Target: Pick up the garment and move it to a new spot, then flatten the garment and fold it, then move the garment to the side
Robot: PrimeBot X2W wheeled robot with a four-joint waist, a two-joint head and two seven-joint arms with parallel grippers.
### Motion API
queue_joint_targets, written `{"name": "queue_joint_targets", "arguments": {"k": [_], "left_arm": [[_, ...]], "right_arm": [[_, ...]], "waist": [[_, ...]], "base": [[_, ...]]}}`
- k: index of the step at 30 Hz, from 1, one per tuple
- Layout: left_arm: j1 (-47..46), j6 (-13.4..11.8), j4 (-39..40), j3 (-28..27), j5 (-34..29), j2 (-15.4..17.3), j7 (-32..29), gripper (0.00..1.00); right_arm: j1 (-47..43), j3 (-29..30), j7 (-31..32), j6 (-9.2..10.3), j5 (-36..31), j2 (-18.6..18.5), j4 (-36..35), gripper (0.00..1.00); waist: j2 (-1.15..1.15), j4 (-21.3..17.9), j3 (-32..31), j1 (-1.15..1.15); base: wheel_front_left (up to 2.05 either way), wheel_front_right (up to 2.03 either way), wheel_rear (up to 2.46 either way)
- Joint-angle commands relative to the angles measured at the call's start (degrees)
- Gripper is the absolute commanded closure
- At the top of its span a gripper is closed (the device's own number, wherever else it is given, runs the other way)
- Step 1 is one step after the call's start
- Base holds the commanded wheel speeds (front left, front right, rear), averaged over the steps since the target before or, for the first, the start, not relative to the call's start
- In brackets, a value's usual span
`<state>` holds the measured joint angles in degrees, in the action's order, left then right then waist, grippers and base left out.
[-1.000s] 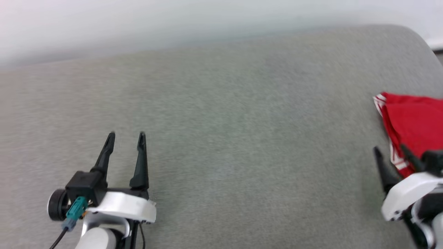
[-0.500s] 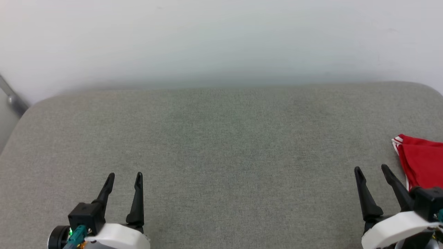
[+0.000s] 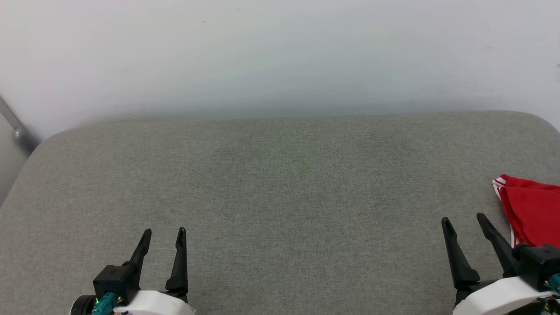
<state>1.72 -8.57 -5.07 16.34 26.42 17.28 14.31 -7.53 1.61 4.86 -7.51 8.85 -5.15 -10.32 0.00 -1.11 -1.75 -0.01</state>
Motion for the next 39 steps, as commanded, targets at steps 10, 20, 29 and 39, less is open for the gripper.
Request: {"name": "queue_joint_targets", "arguments": {"k": [10, 20, 29, 39], "left_arm": [[-1.0, 0.4, -0.8, -0.5, -0.5, -0.3, 0.6, 0.00], [-0.4, 1.1, -1.9, -1.6, 5.1, -1.5, -1.0, 1.00], [-1.5, 3.0, -3.0, -4.1, 12.9, -2.9, -3.3, 1.00], [-2.6, 4.9, -4.0, -6.6, 20.6, -4.3, -5.6, 1.00]], "right_arm": [[0.1, -0.2, -0.3, 0.04, 0.3, 0.4, 0.4, 0.00], [0.7, -0.2, -0.4, 0.00, 6.3, 0.2, 3.1, 1.00], [2.5, 0.1, -0.4, 0.00, 16.4, 0.2, 5.8, 1.00], [4.2, 0.5, -0.4, 0.01, 26.2, 0.2, 8.5, 1.00]], "waist": [[0.00, -0.3, -0.2, 0.01], [0.00, -0.2, -0.1, 0.01], [0.00, -0.1, 0.0, 0.01], [0.00, 0.0, 0.2, 0.01]], "base": [[0.00, 0.00, 0.00], [0.00, 0.00, 0.00], [0.00, 0.00, 0.00], [0.00, 0.00, 0.00]]}}
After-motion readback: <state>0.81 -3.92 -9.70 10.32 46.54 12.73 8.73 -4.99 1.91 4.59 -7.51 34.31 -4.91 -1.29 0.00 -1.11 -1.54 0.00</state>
